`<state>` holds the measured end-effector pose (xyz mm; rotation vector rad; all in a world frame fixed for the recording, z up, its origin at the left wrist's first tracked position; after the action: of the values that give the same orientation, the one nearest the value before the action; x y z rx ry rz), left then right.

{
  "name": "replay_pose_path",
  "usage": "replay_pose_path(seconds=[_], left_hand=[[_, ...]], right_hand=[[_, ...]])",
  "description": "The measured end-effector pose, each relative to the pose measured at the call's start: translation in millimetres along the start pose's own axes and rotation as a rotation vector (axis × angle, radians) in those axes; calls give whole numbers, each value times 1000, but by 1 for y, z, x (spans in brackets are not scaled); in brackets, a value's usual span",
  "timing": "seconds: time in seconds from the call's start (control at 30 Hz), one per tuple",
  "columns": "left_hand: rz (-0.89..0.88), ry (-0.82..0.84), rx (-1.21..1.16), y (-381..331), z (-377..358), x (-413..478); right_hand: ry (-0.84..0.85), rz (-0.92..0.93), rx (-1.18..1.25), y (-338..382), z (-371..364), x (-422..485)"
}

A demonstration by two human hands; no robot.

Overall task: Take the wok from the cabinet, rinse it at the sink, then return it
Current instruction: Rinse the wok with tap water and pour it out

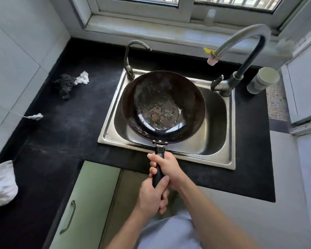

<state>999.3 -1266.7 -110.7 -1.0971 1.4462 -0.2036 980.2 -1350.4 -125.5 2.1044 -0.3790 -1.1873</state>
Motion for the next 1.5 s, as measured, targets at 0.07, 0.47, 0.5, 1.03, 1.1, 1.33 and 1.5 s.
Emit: replay_pose_path(seconds=[0.07,0.47,0.5,1.03,1.1,1.33,1.5], left_hand=[[45,40,-66,8,-8,-1],[136,216,-273,8,-39,0],[140,225,-297,7,-41,-2],[4,196,-73,-1,-39,-6],[-9,180,-33,-4,-34,-5],[-36,148,127,-11,-15,-1],[21,101,73,-8,-15,0]], right_hand=[[-32,4,-16,-3,10,-4],[-145,82,-200,19,31,-10],[-146,89,-231,21,32,-10],[-113,75,-102,9,37,-16],[-129,67,-98,11,34,-13],[-232,46,-302,14,31,-3],[-108,77,-184,16,22,1]])
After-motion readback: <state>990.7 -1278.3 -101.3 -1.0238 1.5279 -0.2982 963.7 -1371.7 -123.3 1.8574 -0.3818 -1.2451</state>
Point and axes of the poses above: each hand's wrist, its own x-axis towards the middle knuckle, its own z-axis out of the back of the hand, y = z × x, the point moved 10 cm from there along x, towards the middle knuckle, and after that the axes turned 11 degrees about -x, right-handed, at the moved point
